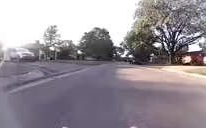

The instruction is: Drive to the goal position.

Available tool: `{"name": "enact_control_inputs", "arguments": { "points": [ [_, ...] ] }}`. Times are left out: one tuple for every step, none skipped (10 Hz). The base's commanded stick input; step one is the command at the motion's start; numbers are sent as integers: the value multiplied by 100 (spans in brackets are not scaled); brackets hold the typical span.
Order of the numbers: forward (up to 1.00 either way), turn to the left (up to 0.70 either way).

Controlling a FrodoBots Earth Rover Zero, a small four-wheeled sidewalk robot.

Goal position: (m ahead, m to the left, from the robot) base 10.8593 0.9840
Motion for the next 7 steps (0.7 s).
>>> {"name": "enact_control_inputs", "arguments": {
  "points": [
    [100, 0],
    [100, 1],
    [100, 2],
    [100, 1],
    [100, 0],
    [100, 0],
    [100, 2]
  ]
}}
